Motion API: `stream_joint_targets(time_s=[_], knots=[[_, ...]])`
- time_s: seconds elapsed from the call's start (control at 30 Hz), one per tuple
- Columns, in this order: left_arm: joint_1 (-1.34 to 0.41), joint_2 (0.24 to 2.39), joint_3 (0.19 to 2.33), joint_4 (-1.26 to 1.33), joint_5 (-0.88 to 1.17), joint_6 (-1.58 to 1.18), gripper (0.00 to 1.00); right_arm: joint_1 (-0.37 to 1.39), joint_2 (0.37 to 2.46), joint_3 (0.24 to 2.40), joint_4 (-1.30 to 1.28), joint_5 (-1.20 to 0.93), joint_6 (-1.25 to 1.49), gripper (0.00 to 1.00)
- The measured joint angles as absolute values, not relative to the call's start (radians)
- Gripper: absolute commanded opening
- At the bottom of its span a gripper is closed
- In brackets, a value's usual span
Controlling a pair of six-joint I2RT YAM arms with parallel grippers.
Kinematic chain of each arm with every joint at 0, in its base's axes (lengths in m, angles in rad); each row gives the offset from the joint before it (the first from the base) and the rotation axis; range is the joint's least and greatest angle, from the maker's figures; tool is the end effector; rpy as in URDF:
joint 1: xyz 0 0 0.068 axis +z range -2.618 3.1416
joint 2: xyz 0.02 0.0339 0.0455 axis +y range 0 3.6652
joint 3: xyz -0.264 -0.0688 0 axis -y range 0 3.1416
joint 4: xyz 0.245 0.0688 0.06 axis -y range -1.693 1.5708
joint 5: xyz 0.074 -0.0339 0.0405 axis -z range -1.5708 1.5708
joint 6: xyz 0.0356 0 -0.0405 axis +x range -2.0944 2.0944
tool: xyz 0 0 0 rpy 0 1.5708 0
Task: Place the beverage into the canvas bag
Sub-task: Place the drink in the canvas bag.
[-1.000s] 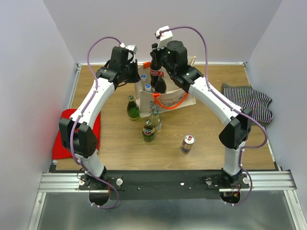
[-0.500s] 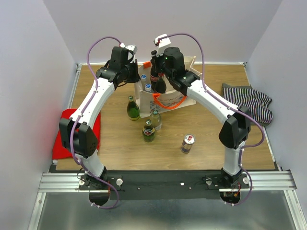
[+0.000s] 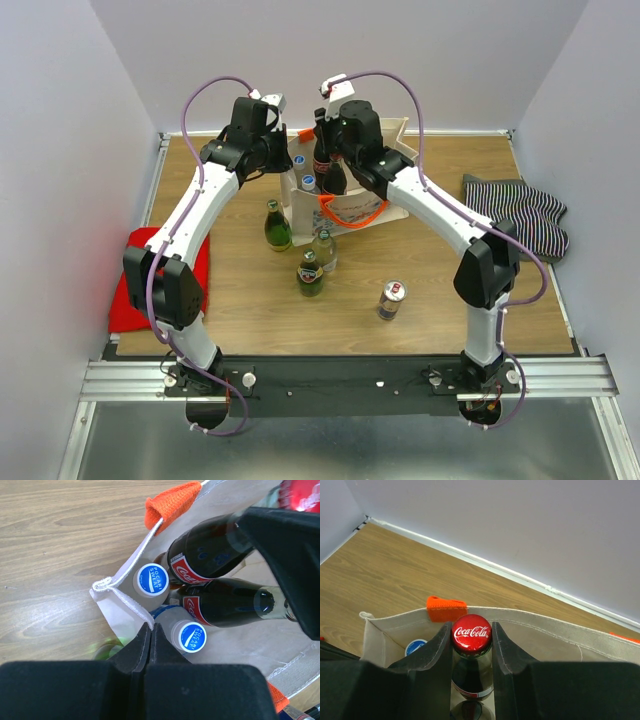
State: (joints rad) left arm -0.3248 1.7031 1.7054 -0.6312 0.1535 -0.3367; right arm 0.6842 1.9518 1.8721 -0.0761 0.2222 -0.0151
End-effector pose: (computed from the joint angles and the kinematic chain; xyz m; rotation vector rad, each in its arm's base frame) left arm 0.3660 -0.1290 0.3715 0.0744 2.2423 -0.5337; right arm 0.3727 0.2939 0.3820 -0.4361 1.6763 0.3025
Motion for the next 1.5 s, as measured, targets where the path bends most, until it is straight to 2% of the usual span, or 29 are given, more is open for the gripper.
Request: stream_joint_targets(time_s=[0.87, 1.0, 1.2, 1.3, 1.5], knots=[[-0.325, 1.703, 1.705, -0.631, 0.154, -0.337, 0.0, 0.679, 1.969, 1.888, -0.168, 0.213, 0.028, 0.01], [-0.325, 1.703, 1.705, -0.63, 0.153, -0.336, 0.0, 0.679, 1.974, 1.93, -0.247, 0.212, 0.039, 0.01], [-0.325, 1.703, 1.705, -0.63, 0.151, -0.332, 0.0, 0.677, 2.048, 2.104, -0.436, 0.205, 0.069, 0.01], [-0.325, 1.703, 1.704, -0.63, 0.151, -0.332, 0.0, 0.675, 2.06, 2.127, -0.477, 0.201, 0.081, 0.02], [-0.325, 1.703, 1.704, -0.63, 0.15, -0.329, 0.0, 0.674, 2.083, 2.179, -0.549, 0.199, 0.096, 0.14]])
